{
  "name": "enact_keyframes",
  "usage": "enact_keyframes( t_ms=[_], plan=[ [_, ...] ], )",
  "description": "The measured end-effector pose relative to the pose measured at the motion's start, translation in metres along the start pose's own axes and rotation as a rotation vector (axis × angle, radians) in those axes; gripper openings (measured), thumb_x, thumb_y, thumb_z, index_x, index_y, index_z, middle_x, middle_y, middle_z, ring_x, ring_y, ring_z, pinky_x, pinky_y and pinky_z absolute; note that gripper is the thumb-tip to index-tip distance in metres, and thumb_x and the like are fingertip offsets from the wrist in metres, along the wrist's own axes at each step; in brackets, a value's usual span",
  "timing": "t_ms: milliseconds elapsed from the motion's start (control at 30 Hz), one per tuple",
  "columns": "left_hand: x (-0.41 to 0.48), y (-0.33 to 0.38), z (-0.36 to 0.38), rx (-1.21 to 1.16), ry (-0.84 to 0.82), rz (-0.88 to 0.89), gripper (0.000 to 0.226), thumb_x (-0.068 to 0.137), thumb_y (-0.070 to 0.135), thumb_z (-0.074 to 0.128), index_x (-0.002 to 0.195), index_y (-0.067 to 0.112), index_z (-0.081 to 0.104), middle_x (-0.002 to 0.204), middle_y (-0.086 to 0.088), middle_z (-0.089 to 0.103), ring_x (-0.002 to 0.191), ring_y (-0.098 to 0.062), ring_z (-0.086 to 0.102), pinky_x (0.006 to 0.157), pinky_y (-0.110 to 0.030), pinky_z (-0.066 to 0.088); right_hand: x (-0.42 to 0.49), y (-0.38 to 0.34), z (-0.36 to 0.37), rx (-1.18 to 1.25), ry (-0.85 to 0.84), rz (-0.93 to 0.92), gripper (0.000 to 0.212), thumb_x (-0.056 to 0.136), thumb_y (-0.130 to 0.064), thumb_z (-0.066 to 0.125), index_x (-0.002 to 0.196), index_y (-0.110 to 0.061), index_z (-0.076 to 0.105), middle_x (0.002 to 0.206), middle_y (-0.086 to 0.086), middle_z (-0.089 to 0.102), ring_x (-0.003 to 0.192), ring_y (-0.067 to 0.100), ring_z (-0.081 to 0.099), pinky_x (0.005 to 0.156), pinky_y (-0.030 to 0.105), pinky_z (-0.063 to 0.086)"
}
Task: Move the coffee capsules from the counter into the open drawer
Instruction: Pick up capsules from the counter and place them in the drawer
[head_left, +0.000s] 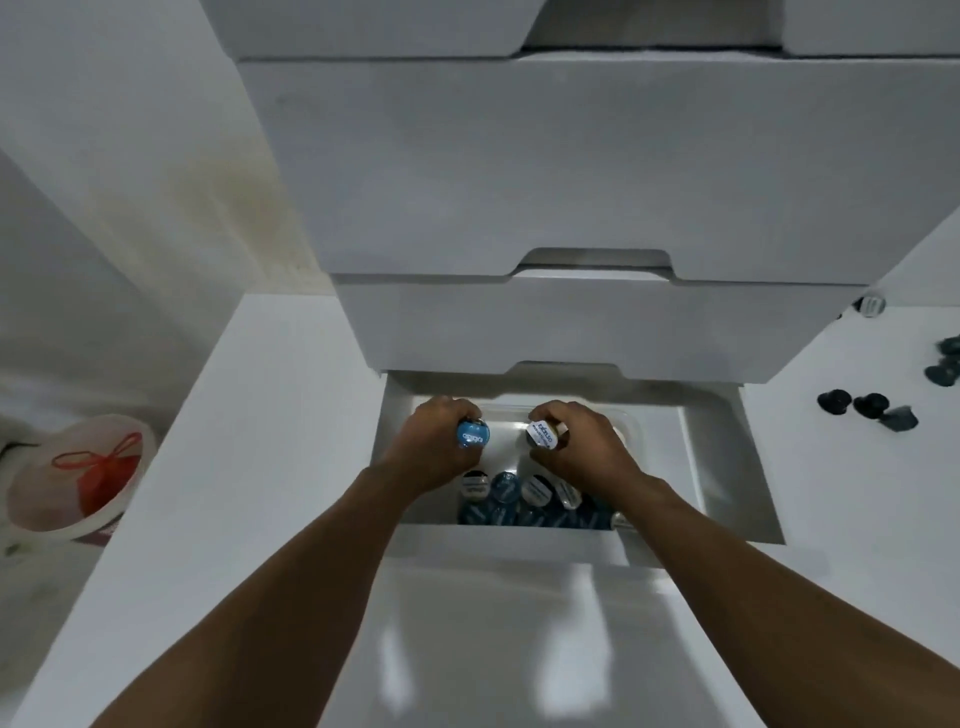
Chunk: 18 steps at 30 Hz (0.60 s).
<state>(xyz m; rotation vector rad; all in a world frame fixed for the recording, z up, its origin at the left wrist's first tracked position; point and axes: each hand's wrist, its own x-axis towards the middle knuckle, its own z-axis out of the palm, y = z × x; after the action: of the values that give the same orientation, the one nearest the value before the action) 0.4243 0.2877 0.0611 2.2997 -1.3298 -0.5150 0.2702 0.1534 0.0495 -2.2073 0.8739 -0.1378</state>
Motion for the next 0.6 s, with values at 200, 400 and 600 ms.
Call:
enact_keyframes(
  t_ms=[200,400,600],
  plan=[
    [0.020,-0.015,0.007,0.011,-0.104,0.065,0.043,0.071,0.018,0.073,0.112,0.013,0.063,0.105,-0.007,0.062,0.095,-0.021,0.057,0.079,-0.027,0.046,0.013,-0.014,0.020,0.039,0.017,0.092,0.035,0.077,-0.023,0.074,0.110,-0.023,0.061,0.105,-0.002,0.065,0.089,0.016,0.063,0.082,0.034,0.054],
    [0.030,-0.018,0.016,0.075,-0.203,0.100,0.037,0.077,0.020,0.069,0.113,0.015,0.062,0.113,-0.005,0.063,0.104,-0.022,0.057,0.088,-0.029,0.046,0.018,-0.009,0.024,-0.013,0.005,0.172,0.037,0.078,-0.030,0.073,0.113,-0.025,0.061,0.108,0.000,0.062,0.088,0.015,0.062,0.079,0.026,0.051],
    [0.033,-0.024,0.031,0.191,-0.183,0.123,0.038,0.079,0.031,0.064,0.116,0.021,0.061,0.116,-0.002,0.063,0.109,-0.022,0.052,0.095,-0.035,0.044,0.020,0.005,0.020,-0.012,-0.054,0.199,0.046,0.077,-0.015,0.075,0.120,-0.020,0.058,0.114,0.000,0.057,0.091,0.015,0.057,0.079,0.025,0.049]
  ],
)
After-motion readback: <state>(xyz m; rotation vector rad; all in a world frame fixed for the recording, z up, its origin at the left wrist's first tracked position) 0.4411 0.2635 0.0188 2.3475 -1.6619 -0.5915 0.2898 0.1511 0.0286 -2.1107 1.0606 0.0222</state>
